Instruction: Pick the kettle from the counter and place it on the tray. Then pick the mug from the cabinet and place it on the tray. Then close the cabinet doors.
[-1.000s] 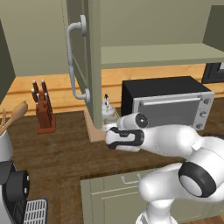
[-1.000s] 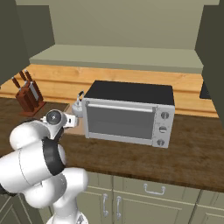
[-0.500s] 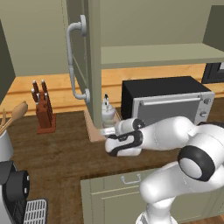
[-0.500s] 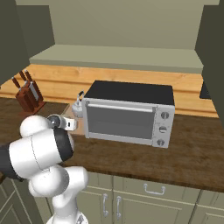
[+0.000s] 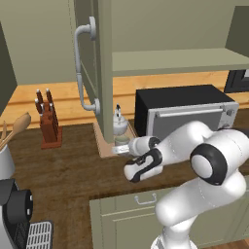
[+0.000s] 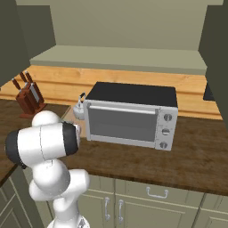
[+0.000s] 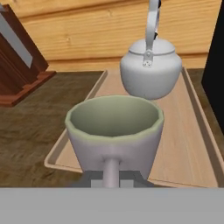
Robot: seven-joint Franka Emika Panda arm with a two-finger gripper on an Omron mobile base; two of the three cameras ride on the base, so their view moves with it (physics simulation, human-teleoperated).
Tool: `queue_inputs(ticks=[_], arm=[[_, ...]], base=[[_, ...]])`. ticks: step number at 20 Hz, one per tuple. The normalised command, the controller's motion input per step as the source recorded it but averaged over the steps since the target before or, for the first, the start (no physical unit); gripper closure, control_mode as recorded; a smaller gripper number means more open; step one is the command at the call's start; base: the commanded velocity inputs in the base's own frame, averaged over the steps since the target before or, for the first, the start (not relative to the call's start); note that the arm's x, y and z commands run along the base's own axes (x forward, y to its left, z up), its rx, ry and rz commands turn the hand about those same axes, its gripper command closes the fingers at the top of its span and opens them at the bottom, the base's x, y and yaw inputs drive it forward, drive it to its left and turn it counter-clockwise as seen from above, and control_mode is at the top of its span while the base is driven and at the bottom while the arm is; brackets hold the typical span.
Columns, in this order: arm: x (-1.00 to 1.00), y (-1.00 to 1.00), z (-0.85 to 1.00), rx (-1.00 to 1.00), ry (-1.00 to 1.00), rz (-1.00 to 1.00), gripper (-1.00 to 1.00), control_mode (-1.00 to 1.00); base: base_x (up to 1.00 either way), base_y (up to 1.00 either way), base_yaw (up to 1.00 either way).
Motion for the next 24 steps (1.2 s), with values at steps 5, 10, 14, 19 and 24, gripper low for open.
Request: queue_inputs(ticks=[5,10,14,19,24], arm=[[0.06,0.0,0.0,0.0,0.0,0.0,1.0,-1.0],[0.04,0.0,0.0,0.0,0.0,0.0,1.0,-1.0],[0.17,0.11,0.0,0.0,0.0,0.0,1.0,-1.0],[0.15,0.15,0.0,0.0,0.0,0.0,1.0,-1.0],[0.14,0.1,-0.11,0.0,0.0,-0.01,1.0,-1.0]], base=[[0.0,0.0,0.0],[0.0,0.0,0.0],[0.0,0.0,0.0],[0.0,0.0,0.0],[0.0,0.0,0.0]])
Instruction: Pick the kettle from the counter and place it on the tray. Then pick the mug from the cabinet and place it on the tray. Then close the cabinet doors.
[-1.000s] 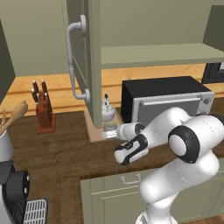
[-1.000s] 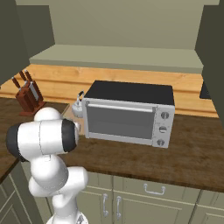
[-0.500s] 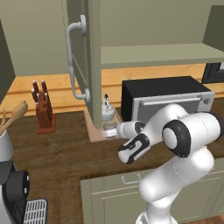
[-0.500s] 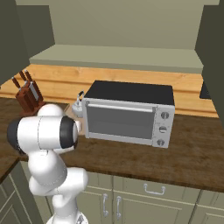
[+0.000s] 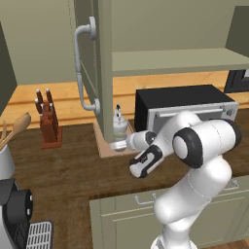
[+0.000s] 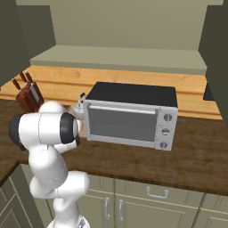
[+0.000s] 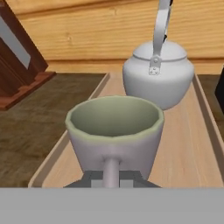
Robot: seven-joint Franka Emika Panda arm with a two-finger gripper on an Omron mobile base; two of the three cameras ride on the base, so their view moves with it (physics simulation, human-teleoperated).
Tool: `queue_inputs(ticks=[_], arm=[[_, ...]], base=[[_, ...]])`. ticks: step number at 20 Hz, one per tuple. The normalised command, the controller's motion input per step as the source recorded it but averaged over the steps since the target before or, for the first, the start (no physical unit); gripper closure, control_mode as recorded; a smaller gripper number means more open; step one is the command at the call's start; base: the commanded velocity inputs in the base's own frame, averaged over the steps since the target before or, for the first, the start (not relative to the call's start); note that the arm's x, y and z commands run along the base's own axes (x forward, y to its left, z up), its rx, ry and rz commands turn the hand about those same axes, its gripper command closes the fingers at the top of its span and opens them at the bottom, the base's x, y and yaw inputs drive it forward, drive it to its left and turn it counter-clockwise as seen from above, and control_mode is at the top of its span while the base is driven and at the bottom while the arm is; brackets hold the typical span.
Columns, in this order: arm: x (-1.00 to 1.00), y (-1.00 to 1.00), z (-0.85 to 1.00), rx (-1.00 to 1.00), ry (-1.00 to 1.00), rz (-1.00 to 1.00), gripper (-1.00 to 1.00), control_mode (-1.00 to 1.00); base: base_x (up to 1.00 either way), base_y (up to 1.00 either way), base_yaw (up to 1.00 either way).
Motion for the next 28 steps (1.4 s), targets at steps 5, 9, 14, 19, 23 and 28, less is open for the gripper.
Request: queue_inputs(ticks=[5,9,14,19,23,28], arm=[[0.27,0.02,-0.28,0.0,0.0,-0.01,1.0,-1.0],[0.26,0.04,-0.43,0.0,-0.01,-0.01,1.0,-1.0],[0.12,0.06,-0.45,-0.01,-0.05,0.0,1.0,-1.0],[0.01,0.15,-0.24,0.0,-0.04,-0.01,1.0,-1.0],[0.0,0.26,-0.05,0.0,0.02,-0.05,-1.0,-1.0],[-0.12,0.05,-0.01,0.0,0.14,-0.1,-1.0,-1.0]], base=[[0.0,0.0,0.0],[0.0,0.0,0.0],[0.0,0.0,0.0],[0.0,0.0,0.0],[0.0,0.0,0.0],[0.0,0.0,0.0]])
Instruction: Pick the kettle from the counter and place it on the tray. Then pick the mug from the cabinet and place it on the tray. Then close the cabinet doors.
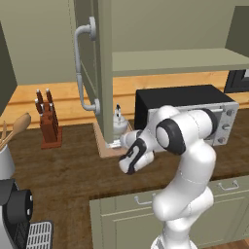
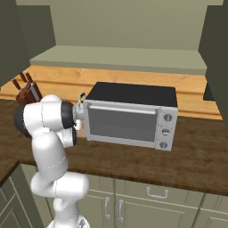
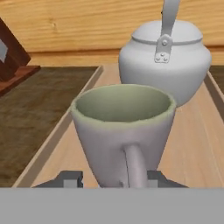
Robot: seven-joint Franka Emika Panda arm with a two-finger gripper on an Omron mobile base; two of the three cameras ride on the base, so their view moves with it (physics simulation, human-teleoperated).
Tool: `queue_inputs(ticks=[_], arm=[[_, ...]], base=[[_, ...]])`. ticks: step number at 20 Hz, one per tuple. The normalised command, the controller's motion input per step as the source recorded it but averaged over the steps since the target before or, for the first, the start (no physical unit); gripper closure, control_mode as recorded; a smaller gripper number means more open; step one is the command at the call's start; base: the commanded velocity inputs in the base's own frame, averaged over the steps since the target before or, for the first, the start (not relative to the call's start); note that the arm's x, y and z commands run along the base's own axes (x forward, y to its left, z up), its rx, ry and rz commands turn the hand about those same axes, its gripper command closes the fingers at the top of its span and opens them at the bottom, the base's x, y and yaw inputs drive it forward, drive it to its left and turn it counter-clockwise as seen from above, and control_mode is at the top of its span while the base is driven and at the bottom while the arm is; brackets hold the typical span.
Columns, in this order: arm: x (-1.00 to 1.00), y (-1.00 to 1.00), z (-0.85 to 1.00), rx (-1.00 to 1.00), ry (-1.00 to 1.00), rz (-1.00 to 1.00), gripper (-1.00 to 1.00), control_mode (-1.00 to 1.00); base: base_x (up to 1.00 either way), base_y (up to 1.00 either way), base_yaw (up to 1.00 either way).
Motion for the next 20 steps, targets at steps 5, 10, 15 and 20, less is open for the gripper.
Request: queue_inputs(ticks=[5,10,15,20], arm=[[-0.14,0.0,0.01,0.0,0.11,-0.11,-1.0,-1.0],[-0.01,-0.01,0.56,0.0,0.01,-0.09,-1.0,-1.0],[-0.24,-0.06,0.65,0.0,0.07,-0.03,-1.0,-1.0],[-0.43,-0.17,0.67,0.0,0.19,-0.03,-1.0,-1.0]], base=[[0.0,0.0,0.0],[0.0,0.0,0.0],[0.0,0.0,0.0],[0.0,0.0,0.0]])
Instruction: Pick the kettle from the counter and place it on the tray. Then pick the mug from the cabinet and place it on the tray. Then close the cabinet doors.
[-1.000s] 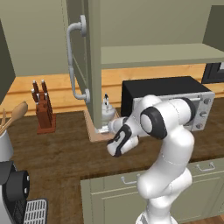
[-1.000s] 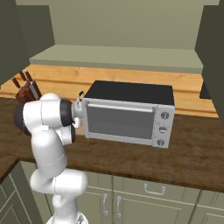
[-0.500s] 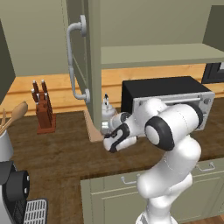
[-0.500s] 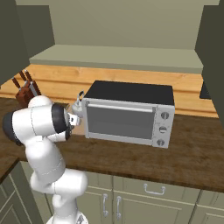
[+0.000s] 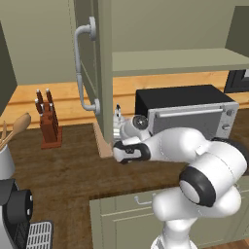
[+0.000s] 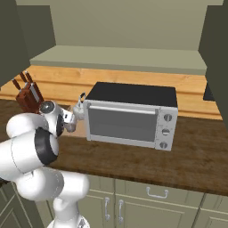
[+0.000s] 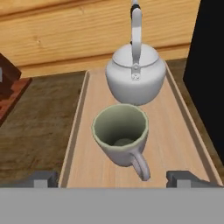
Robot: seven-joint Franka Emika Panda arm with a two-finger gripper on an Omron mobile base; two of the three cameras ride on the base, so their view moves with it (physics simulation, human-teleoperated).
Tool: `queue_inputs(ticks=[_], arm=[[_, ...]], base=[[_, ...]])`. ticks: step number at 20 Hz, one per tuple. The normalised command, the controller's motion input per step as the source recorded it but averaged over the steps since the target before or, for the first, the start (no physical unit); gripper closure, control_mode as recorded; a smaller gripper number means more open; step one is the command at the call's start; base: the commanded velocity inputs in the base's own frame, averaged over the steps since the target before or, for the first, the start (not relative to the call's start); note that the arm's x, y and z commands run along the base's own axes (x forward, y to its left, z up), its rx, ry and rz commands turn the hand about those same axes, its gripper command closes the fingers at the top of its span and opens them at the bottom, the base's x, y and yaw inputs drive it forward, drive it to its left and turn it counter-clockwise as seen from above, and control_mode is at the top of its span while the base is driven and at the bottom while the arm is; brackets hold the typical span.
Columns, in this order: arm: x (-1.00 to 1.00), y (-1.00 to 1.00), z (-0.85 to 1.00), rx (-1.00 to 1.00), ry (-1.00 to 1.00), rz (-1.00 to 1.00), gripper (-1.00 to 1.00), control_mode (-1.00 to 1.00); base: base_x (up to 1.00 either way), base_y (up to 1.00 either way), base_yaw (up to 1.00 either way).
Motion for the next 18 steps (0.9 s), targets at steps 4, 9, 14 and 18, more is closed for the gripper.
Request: queue_inputs(ticks=[4,9,14,18], arm=[[-0.03,-0.33,0.05,0.0,0.15,-0.01,-1.0,-1.0],[-0.05,-0.01,0.0,0.0,0.0,0.0,-1.0,-1.0],[-0.56,-0.13,0.02,0.0,0.0,-0.01,-1.0,-1.0],[-0.8,-0.44,0.29,0.0,0.01,-0.12,-1.0,-1.0]], base=[[0.0,0.0,0.0],[0.0,0.0,0.0],[0.0,0.0,0.0],[0.0,0.0,0.0]])
